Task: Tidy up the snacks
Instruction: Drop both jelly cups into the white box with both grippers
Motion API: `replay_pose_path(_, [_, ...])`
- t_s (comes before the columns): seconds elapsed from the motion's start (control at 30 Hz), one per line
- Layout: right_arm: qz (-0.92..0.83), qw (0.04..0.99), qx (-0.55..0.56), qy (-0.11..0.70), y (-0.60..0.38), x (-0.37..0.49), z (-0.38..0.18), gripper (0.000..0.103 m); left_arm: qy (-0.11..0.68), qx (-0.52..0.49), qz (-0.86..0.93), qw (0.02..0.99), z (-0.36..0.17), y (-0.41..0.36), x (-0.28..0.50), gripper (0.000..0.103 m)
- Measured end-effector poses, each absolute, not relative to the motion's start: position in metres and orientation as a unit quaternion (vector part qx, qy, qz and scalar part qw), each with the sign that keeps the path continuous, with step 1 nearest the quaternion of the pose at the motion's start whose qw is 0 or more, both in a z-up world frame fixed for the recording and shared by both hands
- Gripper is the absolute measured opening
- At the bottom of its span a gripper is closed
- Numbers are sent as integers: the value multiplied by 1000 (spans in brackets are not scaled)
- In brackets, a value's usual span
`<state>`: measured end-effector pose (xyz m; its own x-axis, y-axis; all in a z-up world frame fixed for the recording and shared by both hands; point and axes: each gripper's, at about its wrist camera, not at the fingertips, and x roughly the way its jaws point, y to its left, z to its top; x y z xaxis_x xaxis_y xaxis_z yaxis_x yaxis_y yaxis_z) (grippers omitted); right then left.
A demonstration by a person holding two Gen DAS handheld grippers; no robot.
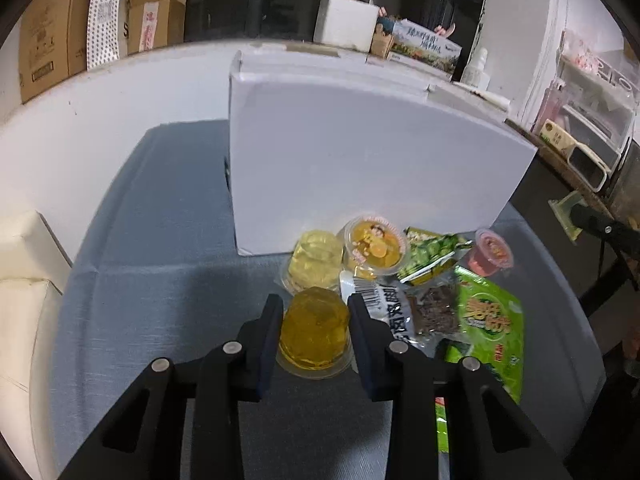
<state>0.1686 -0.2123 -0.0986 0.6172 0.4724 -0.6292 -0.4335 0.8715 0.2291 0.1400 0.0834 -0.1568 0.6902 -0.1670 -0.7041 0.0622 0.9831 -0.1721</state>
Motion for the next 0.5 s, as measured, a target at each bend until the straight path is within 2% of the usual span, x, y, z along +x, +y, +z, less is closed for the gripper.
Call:
replay_pose_path(0.27, [268,903,23,335,-205,164,-79,34,325,-59,-80,941,-97,81,118,37])
replay_pose_path(0.5, [293,911,8,291,-185,191,-34,34,272,-34,-101,956,-35,72,149,37])
